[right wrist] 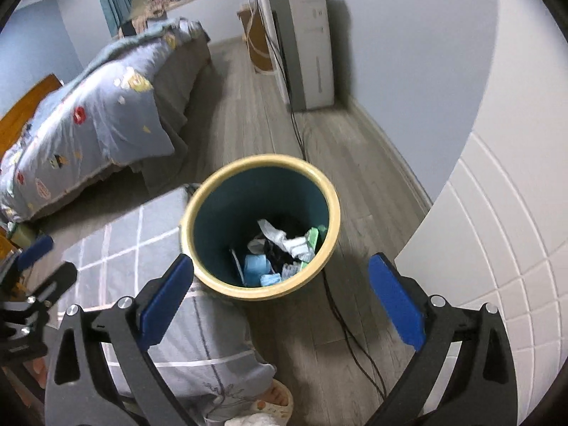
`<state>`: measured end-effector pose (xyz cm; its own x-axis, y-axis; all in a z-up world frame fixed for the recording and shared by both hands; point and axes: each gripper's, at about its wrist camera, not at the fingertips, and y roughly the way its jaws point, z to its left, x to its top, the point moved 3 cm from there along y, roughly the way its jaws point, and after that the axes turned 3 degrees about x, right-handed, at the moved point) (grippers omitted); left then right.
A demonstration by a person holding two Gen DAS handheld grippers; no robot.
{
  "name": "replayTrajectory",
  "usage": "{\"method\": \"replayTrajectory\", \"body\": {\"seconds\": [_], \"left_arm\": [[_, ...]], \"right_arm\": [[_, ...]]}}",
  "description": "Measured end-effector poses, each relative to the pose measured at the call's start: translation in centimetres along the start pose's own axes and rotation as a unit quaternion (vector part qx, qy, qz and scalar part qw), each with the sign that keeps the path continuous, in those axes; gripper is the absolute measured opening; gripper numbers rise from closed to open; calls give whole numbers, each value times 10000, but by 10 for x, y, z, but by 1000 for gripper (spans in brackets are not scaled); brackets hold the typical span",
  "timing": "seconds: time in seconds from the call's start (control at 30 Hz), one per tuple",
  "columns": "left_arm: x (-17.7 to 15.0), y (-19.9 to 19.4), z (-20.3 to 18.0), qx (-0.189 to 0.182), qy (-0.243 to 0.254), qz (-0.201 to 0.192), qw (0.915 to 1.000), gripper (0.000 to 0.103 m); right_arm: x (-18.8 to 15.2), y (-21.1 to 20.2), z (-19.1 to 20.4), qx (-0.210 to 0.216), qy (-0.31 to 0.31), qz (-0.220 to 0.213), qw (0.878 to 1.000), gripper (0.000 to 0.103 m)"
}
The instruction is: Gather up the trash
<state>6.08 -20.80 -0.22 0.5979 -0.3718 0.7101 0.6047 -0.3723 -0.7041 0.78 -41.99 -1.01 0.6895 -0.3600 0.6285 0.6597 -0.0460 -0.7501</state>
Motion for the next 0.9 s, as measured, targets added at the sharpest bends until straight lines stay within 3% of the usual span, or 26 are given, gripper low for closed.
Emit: {"method": "replayTrajectory", "body": {"seconds": [0.13, 0.23, 0.33, 0.9], "left_arm": [[-12, -4, -2, -168, -13, 125, 9998, 98], [-15, -5, -3, 226, 255, 5, 9994, 98], [-18, -2, -3, 371, 401, 24, 9985, 98], [-18, 3, 2, 209, 230, 75, 9995, 98]], "right_arm": [[-6, -14, 7, -167, -189, -112, 9996, 97], [-10, -13, 16, -251, -365, -20, 9990, 97], [-12, -14, 23, -302, -525, -28, 9982, 97], [-15, -17, 16, -365, -459, -105, 9982, 97]]}}
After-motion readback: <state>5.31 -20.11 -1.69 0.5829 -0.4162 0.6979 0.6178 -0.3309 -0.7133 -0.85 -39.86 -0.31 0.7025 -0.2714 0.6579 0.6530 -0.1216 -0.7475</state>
